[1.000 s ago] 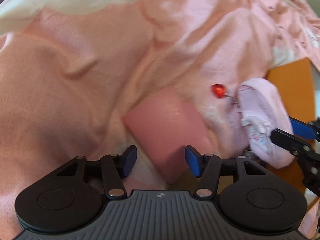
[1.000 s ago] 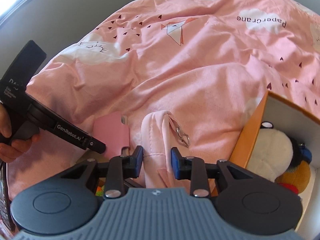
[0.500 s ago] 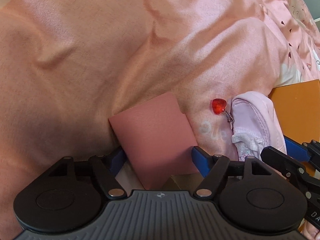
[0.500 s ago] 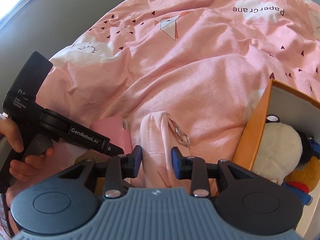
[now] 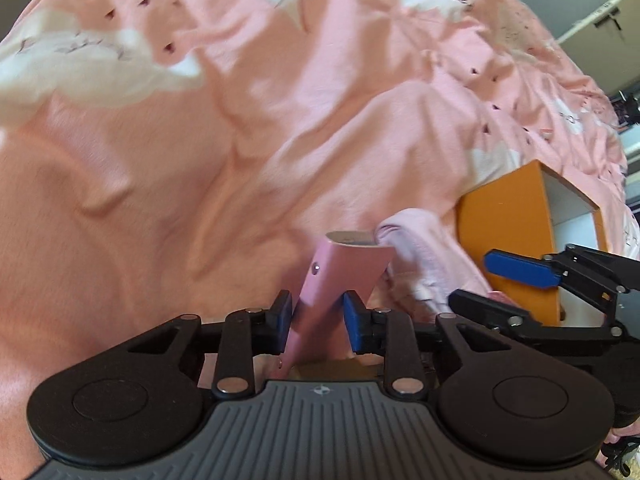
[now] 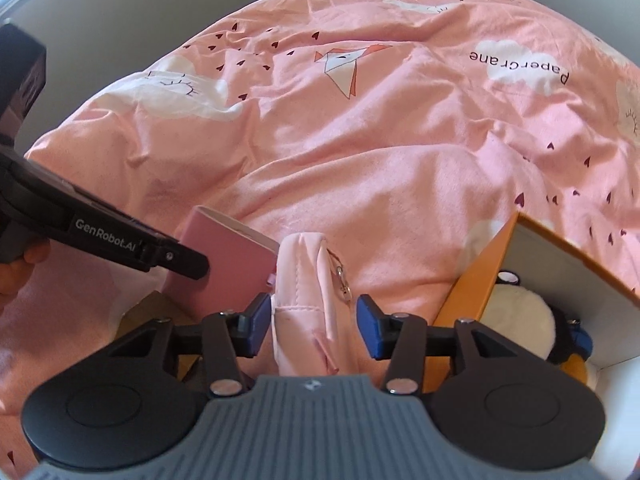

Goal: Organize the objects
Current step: 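Grasp the pink case with the left tool while the right tool holds the pouch, then carry the pink case and pouch into the box and release them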

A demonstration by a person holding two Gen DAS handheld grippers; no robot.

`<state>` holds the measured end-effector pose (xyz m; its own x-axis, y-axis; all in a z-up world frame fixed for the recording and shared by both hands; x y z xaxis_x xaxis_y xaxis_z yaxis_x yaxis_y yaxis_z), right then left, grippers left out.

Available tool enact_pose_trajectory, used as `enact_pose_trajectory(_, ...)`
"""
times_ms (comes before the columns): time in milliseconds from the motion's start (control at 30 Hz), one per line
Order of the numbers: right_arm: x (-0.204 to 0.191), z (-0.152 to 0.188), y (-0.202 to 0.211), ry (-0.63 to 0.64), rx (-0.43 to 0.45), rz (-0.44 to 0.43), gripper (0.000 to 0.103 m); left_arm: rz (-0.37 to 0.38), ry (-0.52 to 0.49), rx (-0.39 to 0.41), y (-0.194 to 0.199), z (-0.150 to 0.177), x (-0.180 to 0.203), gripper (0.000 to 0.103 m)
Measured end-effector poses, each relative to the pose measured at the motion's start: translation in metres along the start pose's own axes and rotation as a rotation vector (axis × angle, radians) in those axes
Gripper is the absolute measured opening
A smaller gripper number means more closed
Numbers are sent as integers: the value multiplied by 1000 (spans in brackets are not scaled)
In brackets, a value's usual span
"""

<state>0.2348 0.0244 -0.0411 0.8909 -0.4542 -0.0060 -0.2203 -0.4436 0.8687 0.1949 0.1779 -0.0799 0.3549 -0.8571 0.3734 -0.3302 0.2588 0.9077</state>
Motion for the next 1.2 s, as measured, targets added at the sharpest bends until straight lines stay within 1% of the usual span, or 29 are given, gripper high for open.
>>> enact_pose_trajectory(100,-7,-1,5,39,-1,-4,49,-13,-77,17,-1,4,15,31)
enact_pose_trajectory(133,-10,0,7,54,-2,-6,49,-19,-112,16,-10,3,26,31)
enact_pose_trajectory(200,-17,2,8,92,-10,-4,49,-28,-186,3,-13,7,33,31)
enact_pose_trajectory(267,-24,5,6,139,-19,21,49,-44,-252,-20,-17,11,37,31)
enact_pose_trajectory(367,-30,7,0,204,-29,76,49,-64,-305,-57,-28,18,37,33)
enact_pose_trajectory(433,-30,7,-5,236,-32,106,49,-74,-334,-62,-35,24,37,34)
enact_pose_trajectory(533,-26,8,-11,250,-35,140,48,-70,-337,-20,-33,25,39,32)
enact_pose_trajectory(667,-20,11,-21,257,-45,167,46,-25,-327,10,-24,22,38,27)
enact_pose_trajectory(700,-18,12,-24,255,-50,175,44,-16,-324,17,-21,20,38,25)
enact_pose_trajectory(733,-17,13,-27,255,-52,191,30,-10,-317,26,-18,18,38,24)
enact_pose_trajectory(767,-16,14,-28,255,-49,214,26,-6,-308,34,-14,17,38,23)
enact_pose_trajectory(800,-15,13,-28,248,-45,223,25,-2,-298,44,-11,15,38,22)
enact_pose_trajectory(833,-13,13,-26,231,-41,216,23,4,-289,55,-7,13,39,21)
enact_pose_trajectory(900,-10,11,-20,192,-28,206,21,8,-291,76,1,10,42,20)
enact_pose_trajectory(1000,-10,7,-1,140,26,194,20,0,-287,109,15,8,46,20)
enact_pose_trajectory(1067,-13,4,14,134,63,207,20,0,-271,130,23,3,49,20)
enact_pose_trajectory(1200,-17,2,43,121,127,240,20,27,-238,167,44,0,58,20)
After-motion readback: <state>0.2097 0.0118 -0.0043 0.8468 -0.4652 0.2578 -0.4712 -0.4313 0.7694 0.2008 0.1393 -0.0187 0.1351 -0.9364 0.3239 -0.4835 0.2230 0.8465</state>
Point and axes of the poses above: each gripper's, at about its wrist camera, not at the fingertips, and y roughly against the way its jaws point, x to its right, z to its underside, the point moved 2 cm from there along -y, roughly the way its jaws point, and after that the axes turned 7 degrees about y, right-handed, at the moved point
